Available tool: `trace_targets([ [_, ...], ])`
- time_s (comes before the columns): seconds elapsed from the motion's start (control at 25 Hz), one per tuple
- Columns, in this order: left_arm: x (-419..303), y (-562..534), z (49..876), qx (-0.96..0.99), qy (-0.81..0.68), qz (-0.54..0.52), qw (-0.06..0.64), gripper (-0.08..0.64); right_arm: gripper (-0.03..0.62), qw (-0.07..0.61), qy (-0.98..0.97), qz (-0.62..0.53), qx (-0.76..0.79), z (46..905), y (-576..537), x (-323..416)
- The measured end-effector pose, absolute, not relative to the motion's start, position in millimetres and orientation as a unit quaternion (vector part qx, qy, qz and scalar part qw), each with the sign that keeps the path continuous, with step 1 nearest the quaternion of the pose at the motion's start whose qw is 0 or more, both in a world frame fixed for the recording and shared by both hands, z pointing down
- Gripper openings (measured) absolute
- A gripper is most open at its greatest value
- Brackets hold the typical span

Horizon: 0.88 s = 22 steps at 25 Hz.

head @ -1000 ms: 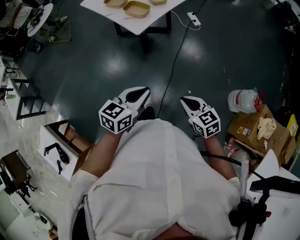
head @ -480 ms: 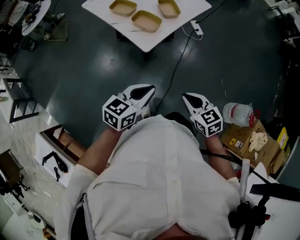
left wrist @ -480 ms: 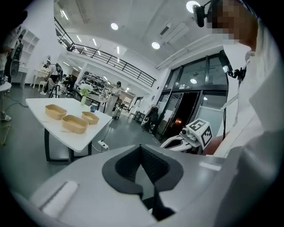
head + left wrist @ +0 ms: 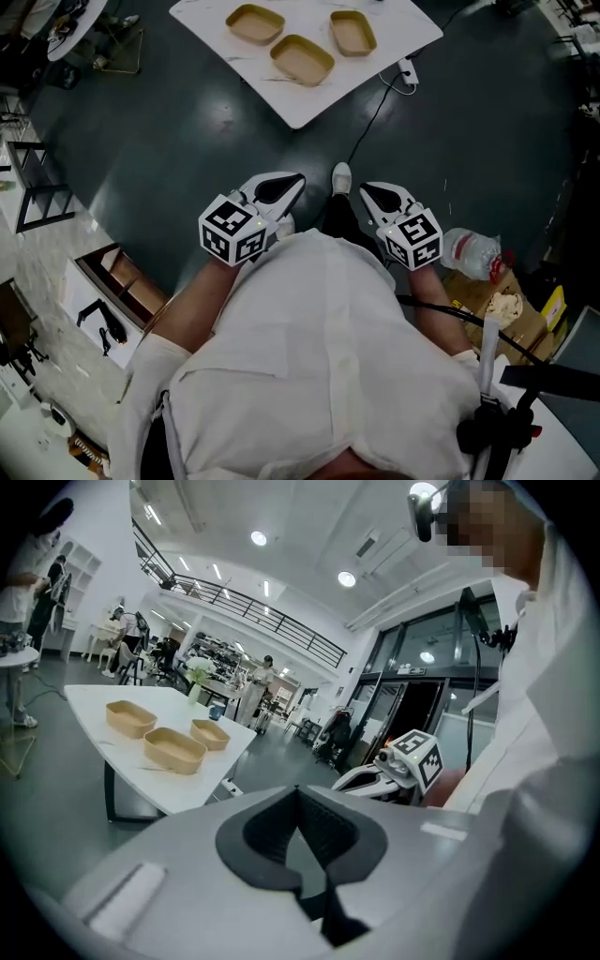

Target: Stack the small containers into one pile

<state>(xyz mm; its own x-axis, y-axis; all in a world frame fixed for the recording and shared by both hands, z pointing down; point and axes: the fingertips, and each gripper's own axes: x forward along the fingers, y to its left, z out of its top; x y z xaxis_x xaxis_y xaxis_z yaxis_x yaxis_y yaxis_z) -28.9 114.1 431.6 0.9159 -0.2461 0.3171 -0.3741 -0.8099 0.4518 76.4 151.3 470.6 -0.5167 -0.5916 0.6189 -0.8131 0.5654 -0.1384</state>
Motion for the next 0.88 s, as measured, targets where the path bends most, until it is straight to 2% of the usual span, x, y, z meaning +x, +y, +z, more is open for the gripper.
trace_targets([
  [0.6, 80.2, -34.0, 425.8, 0.906, -0.301, 0.124, 0.271, 0.008, 0.006, 0.265, -0.906, 0.176, 0.278, 485.4, -40.8, 176.2],
  [0.88, 72.1, -56.3, 420.5, 0.879, -0.372, 0.121, 0.274, 0.008, 0.006, 0.266, -0.928, 0.154, 0.213, 494.8, -105.9, 159.5],
])
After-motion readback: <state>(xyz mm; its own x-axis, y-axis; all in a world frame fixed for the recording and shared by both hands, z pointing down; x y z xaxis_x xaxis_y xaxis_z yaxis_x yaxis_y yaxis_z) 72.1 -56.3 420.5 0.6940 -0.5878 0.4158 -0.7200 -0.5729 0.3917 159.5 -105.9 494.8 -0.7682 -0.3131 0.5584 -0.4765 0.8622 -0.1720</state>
